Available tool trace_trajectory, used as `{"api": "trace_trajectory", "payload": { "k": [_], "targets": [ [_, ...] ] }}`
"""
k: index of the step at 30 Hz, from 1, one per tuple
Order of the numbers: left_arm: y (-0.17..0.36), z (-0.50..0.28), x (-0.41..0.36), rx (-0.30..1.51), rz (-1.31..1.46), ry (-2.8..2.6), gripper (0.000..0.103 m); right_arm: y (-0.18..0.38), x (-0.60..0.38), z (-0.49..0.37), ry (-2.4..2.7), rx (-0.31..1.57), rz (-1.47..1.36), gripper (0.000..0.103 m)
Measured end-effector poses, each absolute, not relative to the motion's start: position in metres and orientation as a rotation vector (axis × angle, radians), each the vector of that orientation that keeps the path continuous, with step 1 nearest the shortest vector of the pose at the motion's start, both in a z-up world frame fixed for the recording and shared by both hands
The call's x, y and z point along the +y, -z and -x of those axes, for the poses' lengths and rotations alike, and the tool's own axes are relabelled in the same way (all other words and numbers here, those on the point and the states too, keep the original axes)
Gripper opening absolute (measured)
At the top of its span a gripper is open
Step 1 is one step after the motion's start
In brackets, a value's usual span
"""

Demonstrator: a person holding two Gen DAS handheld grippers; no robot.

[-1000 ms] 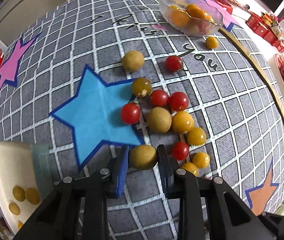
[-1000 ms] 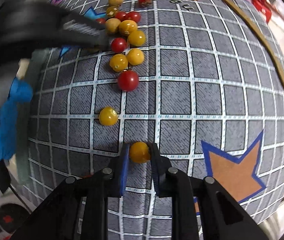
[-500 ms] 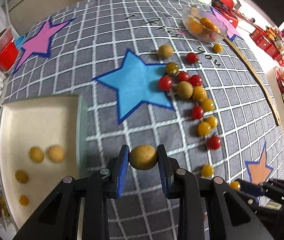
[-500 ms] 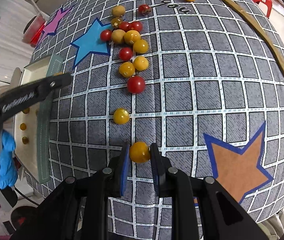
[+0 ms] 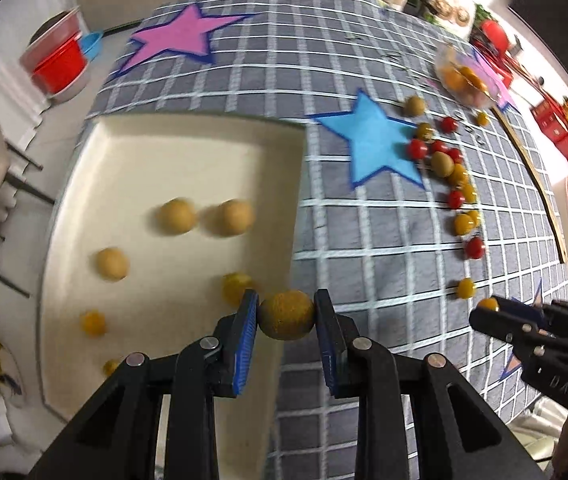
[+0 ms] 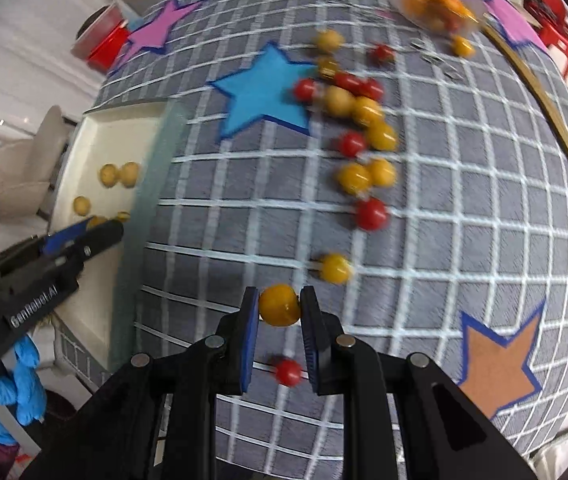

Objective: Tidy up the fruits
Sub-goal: 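Carry the brown fruit in the left gripper while the right carries the yellow tomato into the tray, release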

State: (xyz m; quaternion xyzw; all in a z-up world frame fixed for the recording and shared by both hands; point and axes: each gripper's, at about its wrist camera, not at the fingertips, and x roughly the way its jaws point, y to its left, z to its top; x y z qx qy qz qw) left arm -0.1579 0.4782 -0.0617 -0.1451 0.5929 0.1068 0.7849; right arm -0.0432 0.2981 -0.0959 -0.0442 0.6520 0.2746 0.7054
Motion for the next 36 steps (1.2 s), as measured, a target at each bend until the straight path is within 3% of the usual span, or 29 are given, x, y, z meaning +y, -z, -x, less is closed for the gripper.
{"api": "trace_trajectory", "payload": {
  "k": [14, 36],
  "targets": [
    [0.083, 0.21, 0.544, 1.296, 0.382, -0.386, 0.03, 0.082, 0.423, 0.056, -0.818, 1.417, 0.232, 0.022],
    [0.109, 0.211, 0.543, 1.319, 0.327, -0.393, 0.03, 0.13, 0.499, 0.037, -0.815, 1.499, 0.308, 0.023]
  ]
}}
